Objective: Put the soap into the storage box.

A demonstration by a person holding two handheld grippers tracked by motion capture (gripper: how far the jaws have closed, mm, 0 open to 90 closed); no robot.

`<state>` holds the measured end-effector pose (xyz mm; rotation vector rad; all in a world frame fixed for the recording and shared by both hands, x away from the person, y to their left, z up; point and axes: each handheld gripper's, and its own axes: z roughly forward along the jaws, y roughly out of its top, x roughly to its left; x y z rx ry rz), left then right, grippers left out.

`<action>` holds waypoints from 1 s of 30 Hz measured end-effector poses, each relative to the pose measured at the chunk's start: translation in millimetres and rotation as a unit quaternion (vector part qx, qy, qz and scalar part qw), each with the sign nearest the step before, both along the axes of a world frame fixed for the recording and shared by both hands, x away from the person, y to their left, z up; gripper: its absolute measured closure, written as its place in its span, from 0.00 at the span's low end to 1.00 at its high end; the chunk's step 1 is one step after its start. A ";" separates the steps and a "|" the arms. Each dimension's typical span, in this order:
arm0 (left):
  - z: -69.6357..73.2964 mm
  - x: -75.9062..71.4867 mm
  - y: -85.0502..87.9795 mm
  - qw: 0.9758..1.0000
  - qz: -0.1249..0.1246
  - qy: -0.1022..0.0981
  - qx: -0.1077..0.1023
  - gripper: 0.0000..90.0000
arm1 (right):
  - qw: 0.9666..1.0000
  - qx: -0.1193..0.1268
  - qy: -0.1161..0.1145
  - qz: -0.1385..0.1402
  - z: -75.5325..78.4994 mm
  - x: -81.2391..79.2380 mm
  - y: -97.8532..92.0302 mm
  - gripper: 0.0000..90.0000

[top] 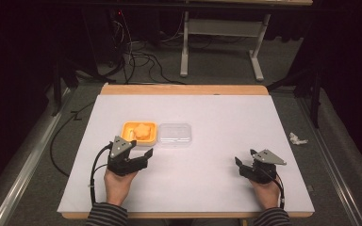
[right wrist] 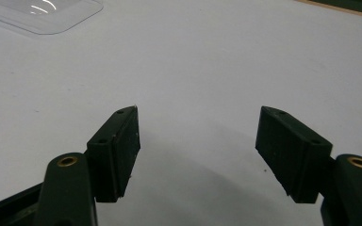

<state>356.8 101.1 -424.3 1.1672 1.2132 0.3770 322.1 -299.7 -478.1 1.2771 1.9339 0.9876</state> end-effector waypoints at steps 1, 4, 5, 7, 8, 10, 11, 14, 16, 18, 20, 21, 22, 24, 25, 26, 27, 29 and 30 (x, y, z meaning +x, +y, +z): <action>-1.0 -0.3 -0.3 1.000 0.000 0.000 0.001 0.31 | 1.000 0.001 0.000 -0.001 0.0 -0.1 0.1 0.35; -3.4 -1.7 -1.7 1.000 -0.001 0.004 0.001 0.31 | 1.000 0.000 0.000 0.000 0.0 -0.1 0.1 0.35; -4.5 -2.0 -1.9 1.000 -0.002 0.004 0.003 0.31 | 1.000 0.000 0.000 0.000 0.0 -0.1 0.2 0.35; -6.1 -2.5 -2.8 1.000 -0.002 0.005 0.004 0.31 | 1.000 0.001 0.001 -0.001 0.0 -0.1 0.2 0.35; -6.8 -2.6 -3.4 1.000 -0.003 0.007 0.004 0.31 | 1.000 0.000 0.000 0.000 0.0 -0.1 0.2 0.35; -8.6 -2.8 -4.4 1.000 -0.004 0.009 0.005 0.31 | 1.000 0.000 0.000 0.000 0.0 -0.1 0.2 0.35; -9.4 -3.1 -5.2 1.000 -0.003 0.010 0.007 0.31 | 1.000 0.000 0.000 0.000 0.0 -0.1 0.2 0.35; -13.1 -3.8 -6.8 1.000 -0.005 0.013 0.008 0.31 | 1.000 0.000 0.000 0.000 0.0 -0.1 0.1 0.35; -13.7 -3.9 -7.0 1.000 -0.005 0.015 0.005 0.31 | 1.000 0.000 0.000 0.000 0.0 -0.1 0.2 0.35; -14.6 -4.2 -7.7 1.000 -0.006 0.017 -0.001 0.31 | 1.000 0.000 0.000 0.000 0.0 -0.1 0.2 0.35; -16.1 -4.6 -9.1 1.000 -0.008 0.019 -0.001 0.31 | 1.000 0.001 0.000 0.000 0.0 -0.1 0.2 0.35; -16.1 -4.6 -9.1 1.000 -0.008 0.019 -0.001 0.31 | 1.000 0.000 0.000 0.000 0.0 -0.1 0.2 0.35; -16.7 -4.6 -9.5 1.000 -0.008 0.020 0.001 0.31 | 1.000 0.000 0.000 0.000 0.0 -0.1 0.2 0.35; -18.0 -4.6 -10.5 1.000 -0.010 0.022 0.003 0.31 | 1.000 0.001 0.001 0.000 0.0 -0.1 0.2 0.35; -19.0 -4.3 -11.0 1.000 -0.010 0.022 0.004 0.31 | 1.000 0.001 0.000 0.000 0.0 -0.1 0.2 0.35; -20.1 -4.1 -11.5 1.000 -0.011 0.024 0.005 0.31 | 1.000 0.000 0.001 0.000 0.0 -0.1 0.3 0.35; -21.5 -3.6 -11.9 1.000 -0.011 0.025 0.007 0.31 | 1.000 0.001 0.001 0.000 0.0 -0.1 0.3 0.35; -24.1 -2.8 -13.2 1.000 -0.010 0.029 0.007 0.31 | 1.000 0.001 0.001 0.000 0.0 -0.1 0.4 0.35; -25.6 -2.5 -13.5 0.999 -0.011 0.030 0.010 0.31 | 1.000 0.000 0.001 0.001 -0.1 0.0 0.3 0.35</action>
